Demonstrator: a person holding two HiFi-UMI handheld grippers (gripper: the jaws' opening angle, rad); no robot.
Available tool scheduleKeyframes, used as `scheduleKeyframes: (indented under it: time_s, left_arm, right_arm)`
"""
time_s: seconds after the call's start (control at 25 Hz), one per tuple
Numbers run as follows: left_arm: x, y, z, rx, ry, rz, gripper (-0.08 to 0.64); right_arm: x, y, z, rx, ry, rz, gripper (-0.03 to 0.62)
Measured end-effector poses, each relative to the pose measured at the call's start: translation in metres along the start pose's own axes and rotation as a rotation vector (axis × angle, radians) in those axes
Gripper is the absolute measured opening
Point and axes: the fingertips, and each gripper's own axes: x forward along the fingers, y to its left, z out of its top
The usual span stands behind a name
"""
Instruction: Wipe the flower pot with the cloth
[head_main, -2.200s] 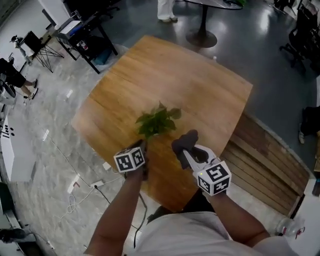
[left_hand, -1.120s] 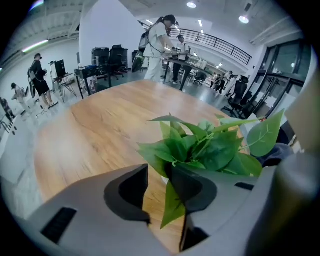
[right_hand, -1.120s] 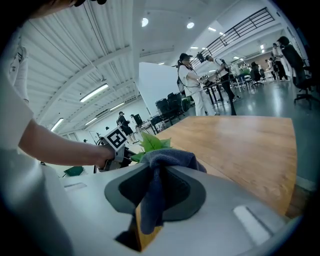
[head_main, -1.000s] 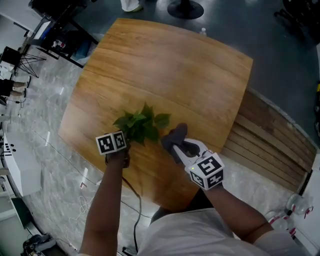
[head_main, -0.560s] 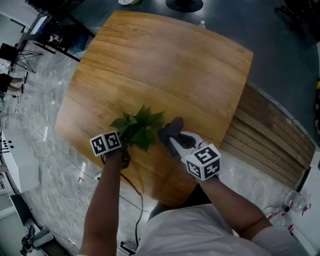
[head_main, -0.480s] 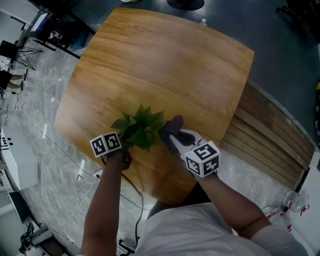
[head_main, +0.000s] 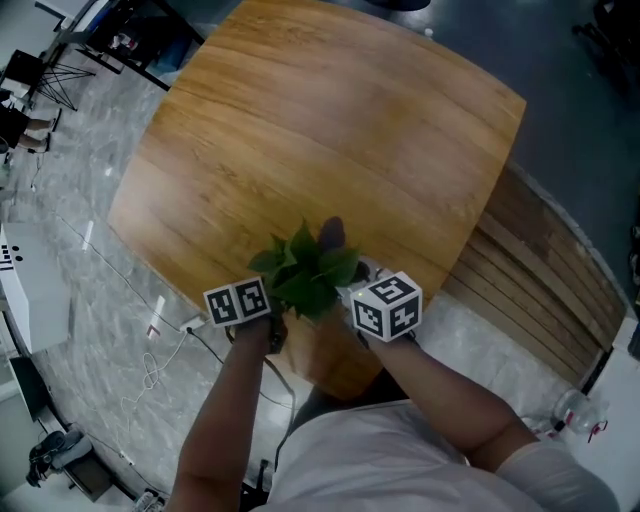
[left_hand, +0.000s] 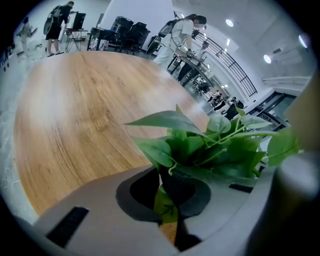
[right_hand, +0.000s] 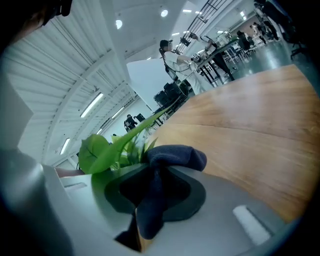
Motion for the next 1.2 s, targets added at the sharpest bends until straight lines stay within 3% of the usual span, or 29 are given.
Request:
scheduleKeyframes:
  time_s: [0.16, 0.28, 0.56, 0.92, 1.2]
  left_arm:
    - [-0.004, 0.002, -0.001, 0.068, -0.016, 0.014, 0.025]
    - [-0.005, -0.004, 0.006, 0.219, -0.038, 0.048, 0.025]
    - [-0.008, -0.022, 0.001, 0.503, -0.004, 0.089, 0.023]
    - [0.001, -0.044, -0.002, 0.737, -0.018, 0.129, 0.023]
    - [0.001, -0.057, -0.007, 0.908, -0.016, 0.17, 0.023]
  right_arm:
    - [0.007, -0.042, -0.038, 0.056, 0.046, -0.076, 0.066]
    - [0.01, -0.062, -0.052, 0.11, 0.074, -0.091, 0.066]
    - [-0.014, -0.015, -0.01, 0.07, 0.011, 0.02, 0.066]
    - [-0.002, -0.08, -0.063, 0.127, 0.085, -0.076, 0.066]
    - [-0.031, -0.037, -0.022, 0.105, 0.045, 0.025, 0.066]
